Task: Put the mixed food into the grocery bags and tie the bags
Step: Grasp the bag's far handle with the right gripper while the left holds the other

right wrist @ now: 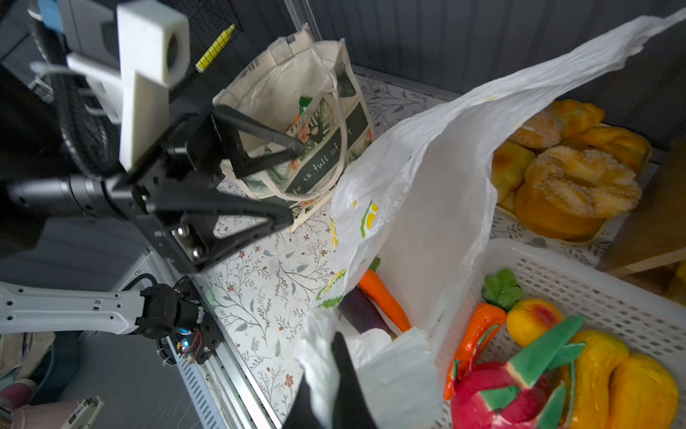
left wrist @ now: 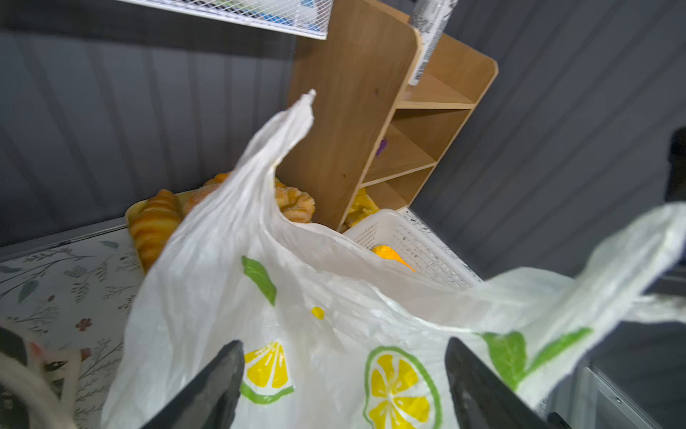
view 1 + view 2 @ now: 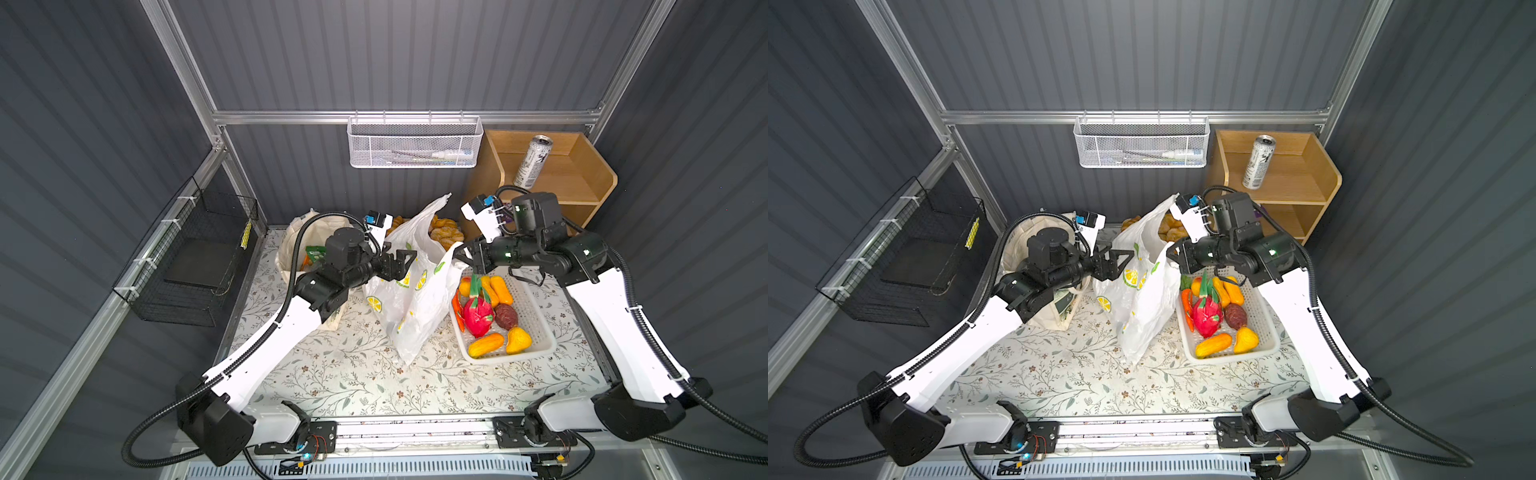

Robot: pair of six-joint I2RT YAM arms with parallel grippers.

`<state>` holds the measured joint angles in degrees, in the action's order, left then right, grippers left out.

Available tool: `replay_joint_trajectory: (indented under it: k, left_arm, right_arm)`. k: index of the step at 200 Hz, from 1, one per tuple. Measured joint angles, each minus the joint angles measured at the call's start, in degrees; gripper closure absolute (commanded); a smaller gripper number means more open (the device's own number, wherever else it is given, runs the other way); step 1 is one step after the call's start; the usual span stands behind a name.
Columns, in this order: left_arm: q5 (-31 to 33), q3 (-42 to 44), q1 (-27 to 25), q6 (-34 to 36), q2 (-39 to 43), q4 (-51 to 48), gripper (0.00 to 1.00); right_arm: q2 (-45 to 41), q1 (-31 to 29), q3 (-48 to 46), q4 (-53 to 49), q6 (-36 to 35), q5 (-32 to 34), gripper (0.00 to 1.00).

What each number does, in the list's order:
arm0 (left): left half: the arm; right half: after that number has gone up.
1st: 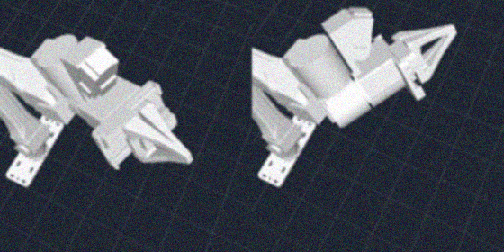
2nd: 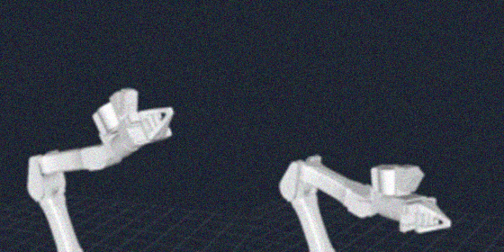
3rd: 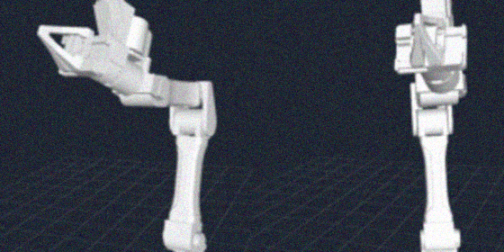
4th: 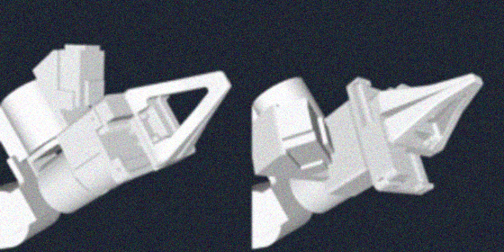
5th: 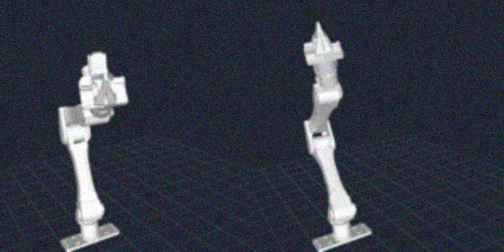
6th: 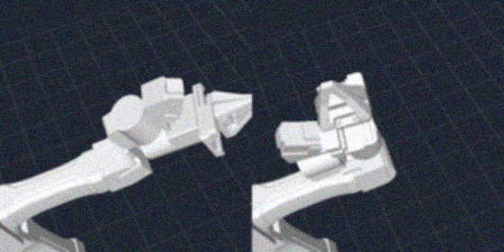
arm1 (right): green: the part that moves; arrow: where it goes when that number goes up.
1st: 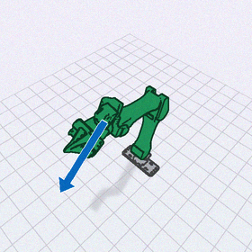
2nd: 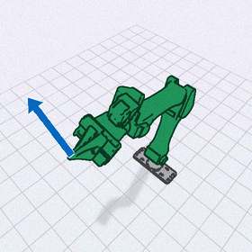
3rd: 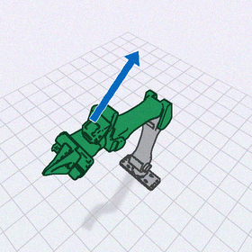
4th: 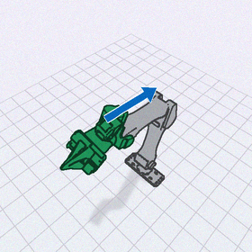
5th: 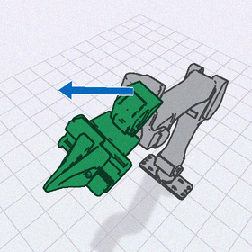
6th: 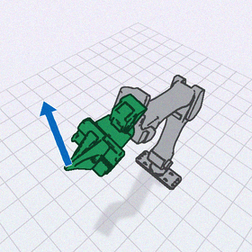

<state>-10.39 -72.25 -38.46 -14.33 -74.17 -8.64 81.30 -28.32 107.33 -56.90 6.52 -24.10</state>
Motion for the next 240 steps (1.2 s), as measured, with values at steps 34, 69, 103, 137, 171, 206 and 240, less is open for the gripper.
replay_joint_trajectory:
  k: [34,69,103,137,171,206,240]
  left_arm:
    - [3.1,0.4,-9.2,1.5,2.5,3.7,0.1]
    - [7.6,1.4,-11.0,2.6,4.8,7.7,0.02]
    - [9.9,1.4,-11.0,2.8,4.5,10.6,0.02]
    - [10.7,1.4,-11.1,2.7,1.9,14.1,0.03]
    - [13.7,2.3,-11.9,0.9,-1.2,18.1,0.26]
    - [20.8,7.5,-12.2,-1.8,-1.2,24.1,0.83]
    - [22.8,8.6,-12.0,-1.0,-1.0,24.6,1.0]
  right_arm:
    - [6.1,-5.4,13.0,-2.4,3.4,4.0,0.95]
    - [10.4,-7.1,23.1,-4.6,6.9,8.2,0.96]
    - [10.9,-8.1,24.8,-4.4,10.3,10.1,0.96]
    - [11.4,-10.3,24.8,-3.4,12.9,11.0,0.96]
    - [12.7,-12.3,24.9,-1.5,14.7,11.6,0.95]
    - [13.4,-13.0,24.9,0.1,16.2,11.7,0.83]
    - [13.2,-12.8,24.9,1.2,16.3,12.4,0.49]
